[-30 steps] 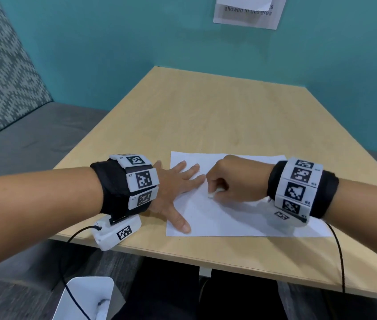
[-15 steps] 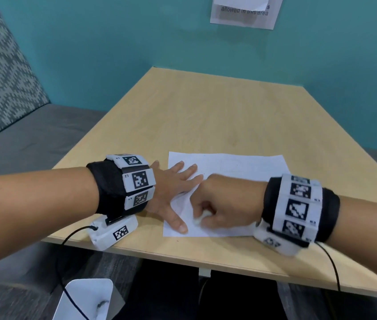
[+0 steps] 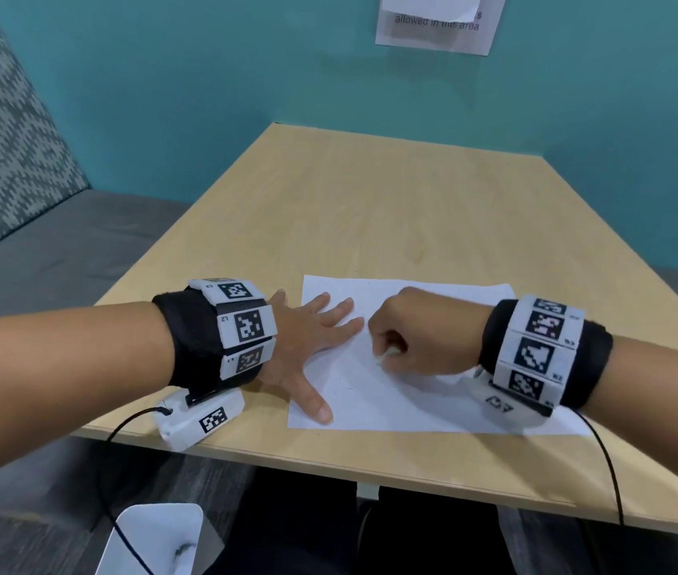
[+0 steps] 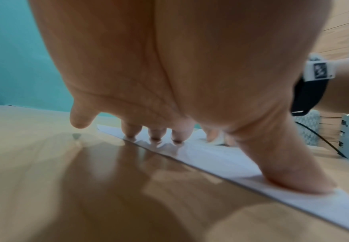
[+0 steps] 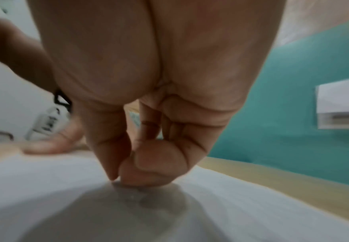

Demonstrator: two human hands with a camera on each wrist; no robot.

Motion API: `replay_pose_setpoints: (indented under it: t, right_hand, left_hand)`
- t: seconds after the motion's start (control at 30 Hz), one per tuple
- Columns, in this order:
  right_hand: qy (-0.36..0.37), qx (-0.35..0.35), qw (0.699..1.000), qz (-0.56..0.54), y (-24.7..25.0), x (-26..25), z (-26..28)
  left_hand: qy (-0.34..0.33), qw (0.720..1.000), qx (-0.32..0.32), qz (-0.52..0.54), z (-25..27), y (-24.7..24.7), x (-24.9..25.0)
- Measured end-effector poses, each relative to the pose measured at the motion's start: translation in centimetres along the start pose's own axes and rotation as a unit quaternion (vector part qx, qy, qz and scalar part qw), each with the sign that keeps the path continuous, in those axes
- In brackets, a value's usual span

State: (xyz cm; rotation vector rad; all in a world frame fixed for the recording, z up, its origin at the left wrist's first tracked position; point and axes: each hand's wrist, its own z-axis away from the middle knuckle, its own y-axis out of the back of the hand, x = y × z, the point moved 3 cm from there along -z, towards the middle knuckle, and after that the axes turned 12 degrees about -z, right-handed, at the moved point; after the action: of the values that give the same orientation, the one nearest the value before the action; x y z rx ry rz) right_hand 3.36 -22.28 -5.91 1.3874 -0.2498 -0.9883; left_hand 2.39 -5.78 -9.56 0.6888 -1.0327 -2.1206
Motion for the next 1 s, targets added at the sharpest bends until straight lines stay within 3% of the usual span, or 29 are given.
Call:
replay_pose_setpoints:
  t: [0.07, 0.17, 0.47, 0.6, 0.8, 0.93, 1.0]
  right_hand:
    - [0.016, -0.026, 1.0, -0.003, -0.8, -1.2, 0.4]
    - [-0.001, -0.011, 1.0, -0.005, -0.2, -0.5, 0.2]
    - [0.021, -0.001, 1.0, -0.017, -0.7, -0.7, 0.5]
    - [0.08, -0.071, 0.993, -0.055, -2.4, -3.7, 1.3]
    - [0.024, -0.011, 1.0, -0.01, -0.1, -1.5, 0.0]
    - [0.072, -0.067, 0.995, -0.035, -1.9, -4.2, 0.9]
    - [0.047, -0.04, 0.998, -0.016, -0.9, -2.9, 0.3]
  left_hand:
    - [-0.007, 1.0, -0.007, 0.003, 0.1, 0.0, 0.0]
    - [0.003, 1.0, -0.022, -0.019, 0.4, 0.4, 0.3]
    - [-0.034, 0.999, 0.033, 0.017, -1.3, 0.7, 1.2]
    - [-0.039, 0.998, 0.037, 0.022, -1.2, 0.4, 1.1]
    - [-0.043, 0.997, 0.053, 0.035, -1.4, -0.1, 1.0]
    - [-0.039, 0.997, 0.053, 0.029, -1.2, 0.2, 1.4]
    - [-0.036, 0.996, 0.067, 0.035, -1.3, -0.1, 1.4]
